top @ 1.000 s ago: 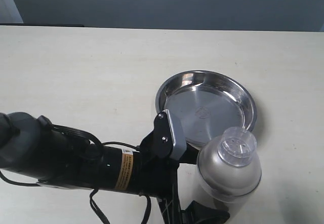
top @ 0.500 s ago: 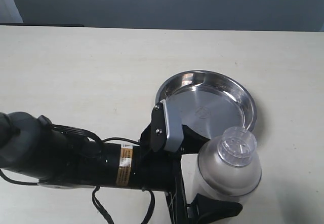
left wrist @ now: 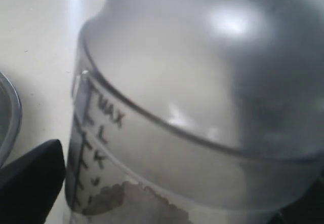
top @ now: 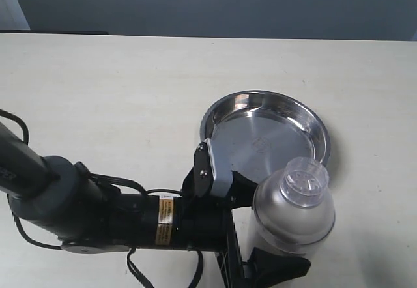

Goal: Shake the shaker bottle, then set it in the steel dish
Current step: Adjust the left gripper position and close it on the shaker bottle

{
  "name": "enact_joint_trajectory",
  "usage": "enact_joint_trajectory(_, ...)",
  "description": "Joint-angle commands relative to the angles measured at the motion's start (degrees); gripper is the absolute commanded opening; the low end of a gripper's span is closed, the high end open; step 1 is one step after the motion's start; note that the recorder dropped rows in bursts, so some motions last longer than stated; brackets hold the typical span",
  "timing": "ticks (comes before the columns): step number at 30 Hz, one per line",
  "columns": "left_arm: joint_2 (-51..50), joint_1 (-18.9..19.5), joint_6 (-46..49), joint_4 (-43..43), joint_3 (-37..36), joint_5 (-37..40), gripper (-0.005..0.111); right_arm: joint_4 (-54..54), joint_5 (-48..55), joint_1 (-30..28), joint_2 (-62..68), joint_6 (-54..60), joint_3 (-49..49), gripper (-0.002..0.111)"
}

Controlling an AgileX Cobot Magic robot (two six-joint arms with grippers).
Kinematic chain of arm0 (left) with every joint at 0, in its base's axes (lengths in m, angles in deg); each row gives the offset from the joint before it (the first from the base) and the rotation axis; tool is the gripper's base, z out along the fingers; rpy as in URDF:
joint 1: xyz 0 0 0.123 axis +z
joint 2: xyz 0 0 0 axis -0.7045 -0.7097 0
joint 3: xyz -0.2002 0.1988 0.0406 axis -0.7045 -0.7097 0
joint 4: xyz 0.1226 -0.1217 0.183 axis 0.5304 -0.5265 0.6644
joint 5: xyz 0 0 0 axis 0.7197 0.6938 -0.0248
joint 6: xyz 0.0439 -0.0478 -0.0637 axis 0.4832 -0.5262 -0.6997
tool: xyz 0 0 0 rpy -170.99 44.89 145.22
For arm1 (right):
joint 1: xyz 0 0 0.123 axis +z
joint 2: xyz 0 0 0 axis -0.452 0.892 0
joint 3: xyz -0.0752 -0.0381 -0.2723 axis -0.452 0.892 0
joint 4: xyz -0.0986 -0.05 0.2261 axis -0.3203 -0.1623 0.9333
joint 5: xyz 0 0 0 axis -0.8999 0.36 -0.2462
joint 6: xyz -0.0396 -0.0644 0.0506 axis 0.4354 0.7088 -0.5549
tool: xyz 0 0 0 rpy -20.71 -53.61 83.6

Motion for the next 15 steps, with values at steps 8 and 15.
enact_joint_trajectory(8, -0.3, -0.2, 1.5, -0.9, 0.5, -1.0, 0.100, 0.0, -0.6, 0.1, -0.2, 0.4, 0.1, -0.001)
enact_joint_trajectory(15, 1.0, -0.2, 3.9, -0.9, 0.5, -1.0, 0.100, 0.0, -0.6, 0.1, -0.2, 0.4, 0.1, -0.001)
